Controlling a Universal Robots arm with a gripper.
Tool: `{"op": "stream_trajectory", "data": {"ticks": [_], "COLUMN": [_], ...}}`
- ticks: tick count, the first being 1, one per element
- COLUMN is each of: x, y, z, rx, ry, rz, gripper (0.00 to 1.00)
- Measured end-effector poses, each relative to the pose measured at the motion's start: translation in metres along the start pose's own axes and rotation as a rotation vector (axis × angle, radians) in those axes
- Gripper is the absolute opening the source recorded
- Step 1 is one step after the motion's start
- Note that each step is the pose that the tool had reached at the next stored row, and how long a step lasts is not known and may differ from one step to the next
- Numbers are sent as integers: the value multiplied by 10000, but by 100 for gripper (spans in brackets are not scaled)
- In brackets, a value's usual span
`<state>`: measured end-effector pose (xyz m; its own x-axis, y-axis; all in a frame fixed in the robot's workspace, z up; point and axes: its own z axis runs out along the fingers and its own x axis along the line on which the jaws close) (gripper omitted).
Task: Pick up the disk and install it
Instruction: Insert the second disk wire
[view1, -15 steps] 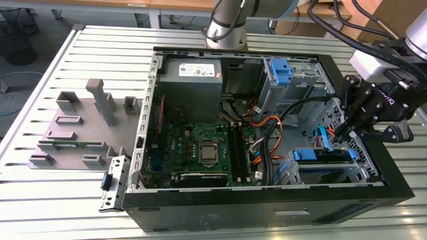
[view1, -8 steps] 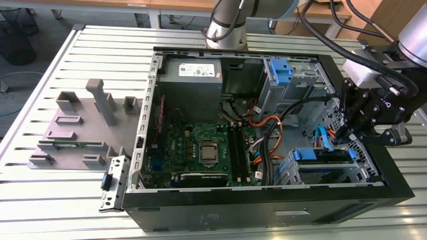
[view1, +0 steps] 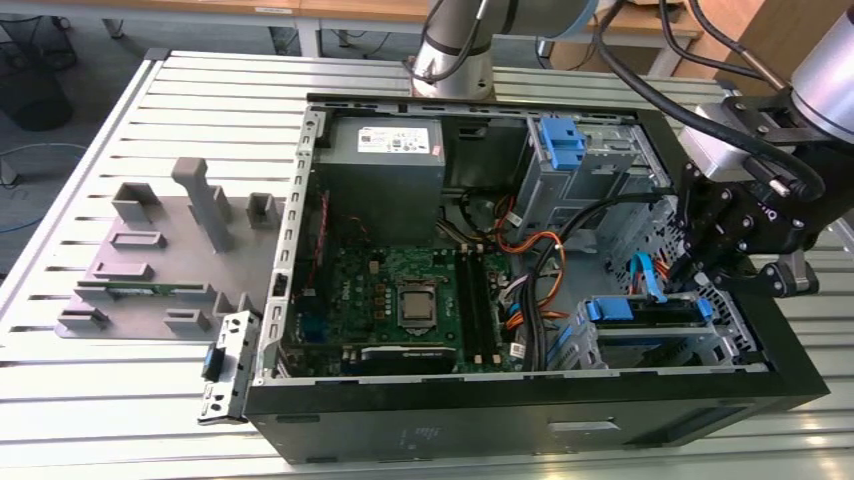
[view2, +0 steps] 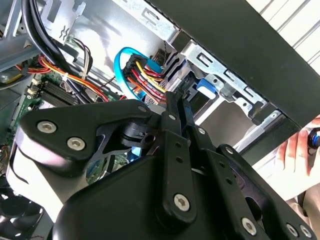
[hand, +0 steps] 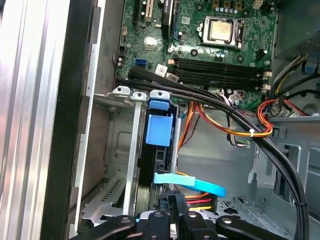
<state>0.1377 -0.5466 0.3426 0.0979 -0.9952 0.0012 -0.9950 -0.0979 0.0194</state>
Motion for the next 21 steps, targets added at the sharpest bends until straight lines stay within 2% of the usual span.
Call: {"op": "stream_trajectory", "data": {"ticks": [15,21], "x": [73,82], "y": [11,12], "z": [40,44], "rx": [36,37], "ry": [-5,-4], "rz": [531,562], "gripper": [16,16]}}
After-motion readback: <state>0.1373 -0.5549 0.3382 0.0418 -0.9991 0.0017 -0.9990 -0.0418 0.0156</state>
